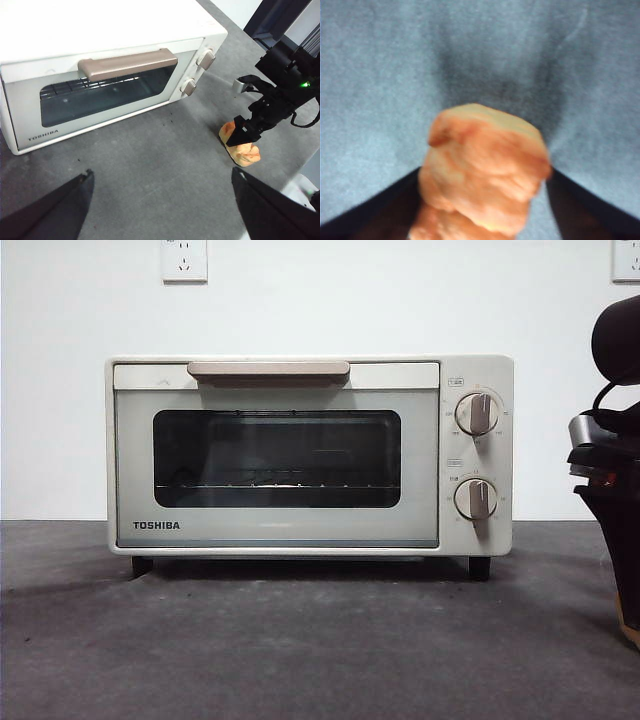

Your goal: The left arm flap open the oven, the right arm pick bread and place it into oven, the left arm flap close the oven

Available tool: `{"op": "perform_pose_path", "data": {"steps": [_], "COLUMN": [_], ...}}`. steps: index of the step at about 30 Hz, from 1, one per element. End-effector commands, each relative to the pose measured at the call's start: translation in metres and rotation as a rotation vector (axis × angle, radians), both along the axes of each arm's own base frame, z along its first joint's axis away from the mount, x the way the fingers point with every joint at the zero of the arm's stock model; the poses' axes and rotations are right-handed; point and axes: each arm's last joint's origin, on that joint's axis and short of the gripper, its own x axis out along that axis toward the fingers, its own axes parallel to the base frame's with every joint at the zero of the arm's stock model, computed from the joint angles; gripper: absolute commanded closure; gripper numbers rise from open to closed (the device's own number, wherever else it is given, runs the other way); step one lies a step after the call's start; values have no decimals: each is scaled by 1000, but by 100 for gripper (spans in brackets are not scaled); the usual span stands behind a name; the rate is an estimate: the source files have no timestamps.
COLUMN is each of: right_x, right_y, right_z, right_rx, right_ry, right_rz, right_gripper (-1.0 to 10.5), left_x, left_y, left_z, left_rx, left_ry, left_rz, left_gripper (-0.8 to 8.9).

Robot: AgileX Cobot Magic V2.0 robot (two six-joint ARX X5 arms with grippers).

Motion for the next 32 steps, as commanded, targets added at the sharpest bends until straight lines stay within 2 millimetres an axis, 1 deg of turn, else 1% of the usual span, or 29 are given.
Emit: {"op": "perform_pose_path", "data": {"steps": [1, 3, 7, 11, 14, 15, 16, 20, 23, 25, 29, 32], "right_x": [2, 2, -1, -11, -24, -28, -34, -59, -79, -89, -112, -127], "right_y": [3, 3, 4, 3, 1, 0, -1, -7, -12, -14, -18, -21], "right_z": [-4, -2, 6, 27, 47, 53, 60, 85, 100, 108, 122, 129], "right_rx": [-9, -8, 56, 135, 179, 190, 198, 224, 252, 278, 360, 393], "right_ry": [0, -2, -25, -103, -175, -196, -224, -343, -431, -478, -573, -637], "right_rz": [36, 39, 47, 54, 60, 61, 61, 66, 60, 52, 41, 51], "right_gripper": [755, 796, 803, 803, 803, 803, 803, 803, 803, 803, 803, 803], "left_x": [3, 5, 13, 25, 38, 42, 47, 70, 88, 100, 124, 142], "left_y": [-1, -2, -5, -10, -16, -18, -20, -32, -41, -48, -63, -75], "left_z": [5, 4, 1, 0, 1, 1, 1, 1, 3, 5, 10, 9], "left_rx": [-6, -2, 0, 2, 23, 32, 41, 66, 87, 97, 122, 134], "left_ry": [-12, 1, 37, 87, 135, 150, 167, 226, 240, 242, 228, 192], "left_rz": [-1, -1, 0, -27, -38, -43, -49, -66, -87, -100, -137, -169], "left_gripper": [377, 377, 377, 380, 388, 406, 447, 664, 769, 798, 798, 798]}}
